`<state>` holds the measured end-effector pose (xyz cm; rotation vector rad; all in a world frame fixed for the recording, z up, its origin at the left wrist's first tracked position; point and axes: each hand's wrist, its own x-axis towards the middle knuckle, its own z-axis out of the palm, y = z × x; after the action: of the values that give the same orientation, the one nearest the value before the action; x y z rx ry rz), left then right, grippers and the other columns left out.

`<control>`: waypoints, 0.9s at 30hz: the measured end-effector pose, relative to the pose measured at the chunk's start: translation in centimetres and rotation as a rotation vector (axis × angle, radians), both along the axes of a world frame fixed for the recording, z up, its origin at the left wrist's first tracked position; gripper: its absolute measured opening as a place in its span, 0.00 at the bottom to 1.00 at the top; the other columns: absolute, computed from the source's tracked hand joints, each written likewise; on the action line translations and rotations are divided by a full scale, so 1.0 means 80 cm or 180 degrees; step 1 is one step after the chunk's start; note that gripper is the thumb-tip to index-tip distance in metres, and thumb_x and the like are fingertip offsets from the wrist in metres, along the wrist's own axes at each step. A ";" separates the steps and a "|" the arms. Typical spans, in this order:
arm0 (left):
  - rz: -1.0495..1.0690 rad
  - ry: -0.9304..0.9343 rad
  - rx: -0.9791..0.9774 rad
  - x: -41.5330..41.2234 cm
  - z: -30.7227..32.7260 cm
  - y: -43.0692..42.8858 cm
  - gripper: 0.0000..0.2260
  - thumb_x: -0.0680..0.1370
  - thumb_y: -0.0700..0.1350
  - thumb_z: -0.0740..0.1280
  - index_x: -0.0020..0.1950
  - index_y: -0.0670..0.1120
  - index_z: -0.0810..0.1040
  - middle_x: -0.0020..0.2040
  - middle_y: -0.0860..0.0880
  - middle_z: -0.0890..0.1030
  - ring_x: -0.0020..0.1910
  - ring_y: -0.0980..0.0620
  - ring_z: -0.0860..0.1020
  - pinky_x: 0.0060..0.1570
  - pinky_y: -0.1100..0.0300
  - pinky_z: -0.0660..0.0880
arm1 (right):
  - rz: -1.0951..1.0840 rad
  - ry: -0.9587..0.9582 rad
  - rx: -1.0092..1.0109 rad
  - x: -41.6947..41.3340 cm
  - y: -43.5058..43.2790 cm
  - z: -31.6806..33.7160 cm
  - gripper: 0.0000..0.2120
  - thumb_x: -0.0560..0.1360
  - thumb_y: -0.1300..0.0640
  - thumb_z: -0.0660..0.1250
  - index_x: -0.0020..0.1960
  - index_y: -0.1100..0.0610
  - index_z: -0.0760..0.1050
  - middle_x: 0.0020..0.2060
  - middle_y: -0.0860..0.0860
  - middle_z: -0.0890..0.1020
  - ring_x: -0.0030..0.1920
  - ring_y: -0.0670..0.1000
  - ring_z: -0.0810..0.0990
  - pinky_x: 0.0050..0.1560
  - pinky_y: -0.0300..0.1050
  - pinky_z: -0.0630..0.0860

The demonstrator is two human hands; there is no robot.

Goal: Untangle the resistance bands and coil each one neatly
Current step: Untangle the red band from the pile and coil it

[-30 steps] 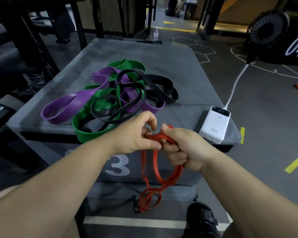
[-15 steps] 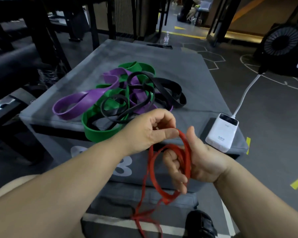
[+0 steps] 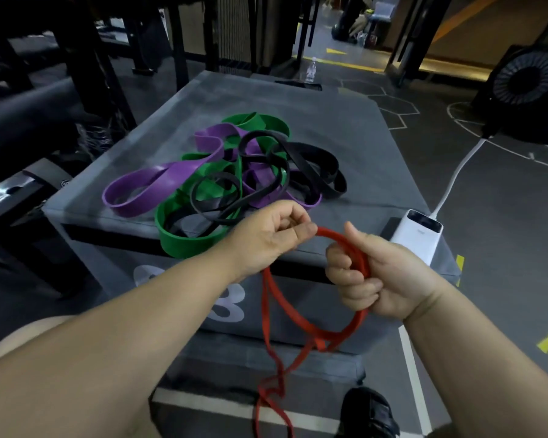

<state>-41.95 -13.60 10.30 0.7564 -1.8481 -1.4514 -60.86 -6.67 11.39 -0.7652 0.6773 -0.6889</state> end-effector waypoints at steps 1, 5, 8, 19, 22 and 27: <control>0.0004 0.0020 -0.0035 0.001 0.001 -0.001 0.06 0.77 0.49 0.67 0.43 0.48 0.74 0.30 0.54 0.69 0.30 0.57 0.65 0.32 0.65 0.64 | 0.0020 -0.0133 -0.0001 -0.003 0.000 -0.001 0.19 0.68 0.40 0.74 0.35 0.55 0.74 0.29 0.50 0.73 0.20 0.40 0.66 0.20 0.32 0.63; 0.0032 0.0275 0.0019 0.000 0.001 0.003 0.09 0.76 0.54 0.64 0.43 0.49 0.73 0.30 0.54 0.67 0.29 0.57 0.64 0.31 0.64 0.64 | -0.0264 -0.0465 -0.0310 -0.005 0.003 0.000 0.14 0.72 0.46 0.72 0.36 0.55 0.76 0.42 0.53 0.80 0.33 0.47 0.77 0.28 0.36 0.74; 0.0123 0.0514 0.0217 -0.003 0.003 0.006 0.11 0.79 0.52 0.62 0.43 0.46 0.71 0.28 0.57 0.69 0.28 0.59 0.66 0.30 0.64 0.66 | -0.0006 -0.0519 -0.0571 -0.001 0.004 -0.002 0.14 0.77 0.45 0.65 0.41 0.54 0.76 0.33 0.49 0.79 0.37 0.51 0.81 0.38 0.43 0.77; 0.0253 0.0383 0.0421 -0.007 -0.004 0.005 0.11 0.82 0.46 0.56 0.42 0.44 0.70 0.31 0.53 0.77 0.25 0.55 0.69 0.27 0.63 0.64 | 0.0417 -0.0661 -0.0700 -0.006 0.002 -0.003 0.13 0.83 0.50 0.55 0.48 0.56 0.73 0.24 0.47 0.66 0.28 0.46 0.78 0.36 0.42 0.77; 0.0254 0.0540 0.0570 -0.007 -0.006 0.001 0.09 0.82 0.45 0.58 0.43 0.44 0.69 0.30 0.52 0.74 0.24 0.56 0.65 0.26 0.64 0.60 | 0.0419 -0.0877 -0.0758 -0.008 0.002 0.002 0.13 0.84 0.51 0.54 0.47 0.56 0.73 0.26 0.47 0.67 0.27 0.47 0.75 0.38 0.43 0.76; -0.0240 0.0078 0.0534 -0.005 -0.018 0.001 0.15 0.76 0.56 0.59 0.49 0.44 0.71 0.33 0.49 0.74 0.26 0.56 0.69 0.31 0.64 0.67 | -0.0036 -0.1449 -0.0589 -0.016 -0.003 0.015 0.15 0.84 0.50 0.52 0.49 0.60 0.70 0.27 0.48 0.66 0.26 0.46 0.65 0.32 0.40 0.67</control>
<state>-42.38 -13.52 8.88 0.7522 -1.7694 -1.6730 -62.12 -6.90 12.61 -0.7392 0.2051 -0.9084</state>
